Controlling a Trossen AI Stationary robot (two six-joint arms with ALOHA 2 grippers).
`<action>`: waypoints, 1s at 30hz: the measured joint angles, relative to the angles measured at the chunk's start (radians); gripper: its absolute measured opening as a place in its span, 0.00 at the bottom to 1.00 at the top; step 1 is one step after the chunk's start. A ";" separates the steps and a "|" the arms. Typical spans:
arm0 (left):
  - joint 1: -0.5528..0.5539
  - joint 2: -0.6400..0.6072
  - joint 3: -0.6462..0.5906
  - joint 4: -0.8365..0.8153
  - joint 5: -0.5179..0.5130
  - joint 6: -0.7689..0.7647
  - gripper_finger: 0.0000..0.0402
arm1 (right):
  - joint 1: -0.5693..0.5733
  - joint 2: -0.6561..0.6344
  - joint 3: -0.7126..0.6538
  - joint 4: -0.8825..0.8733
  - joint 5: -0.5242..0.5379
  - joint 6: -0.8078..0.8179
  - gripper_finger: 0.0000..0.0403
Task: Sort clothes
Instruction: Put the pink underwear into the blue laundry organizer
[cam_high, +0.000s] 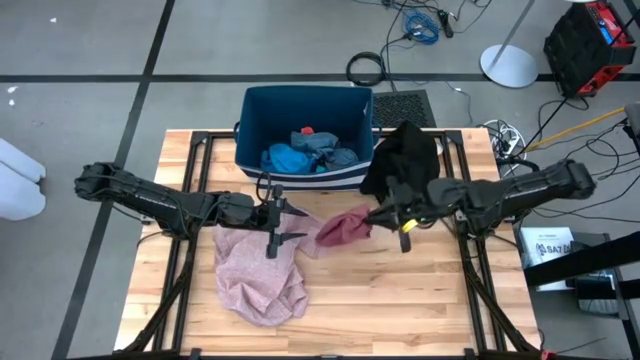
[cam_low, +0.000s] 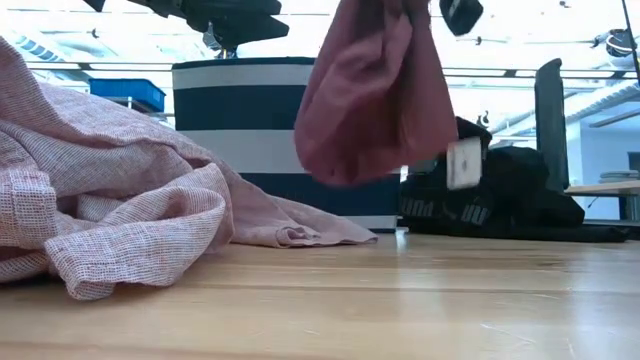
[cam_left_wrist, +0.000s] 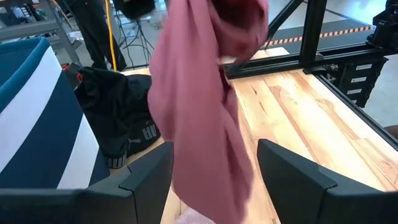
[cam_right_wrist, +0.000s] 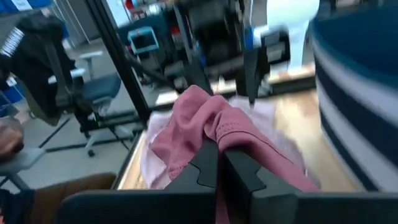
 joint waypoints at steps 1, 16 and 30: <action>0.000 0.000 0.000 0.000 0.000 0.000 0.60 | -0.003 -0.009 0.010 -0.001 -0.001 -0.013 0.00; 0.000 0.000 0.000 0.000 0.000 0.000 0.60 | -0.058 0.058 0.486 -0.309 -0.005 -0.375 0.00; 0.001 0.000 0.000 0.000 0.000 0.000 0.60 | -0.420 0.307 0.846 -0.524 -0.008 -0.579 0.00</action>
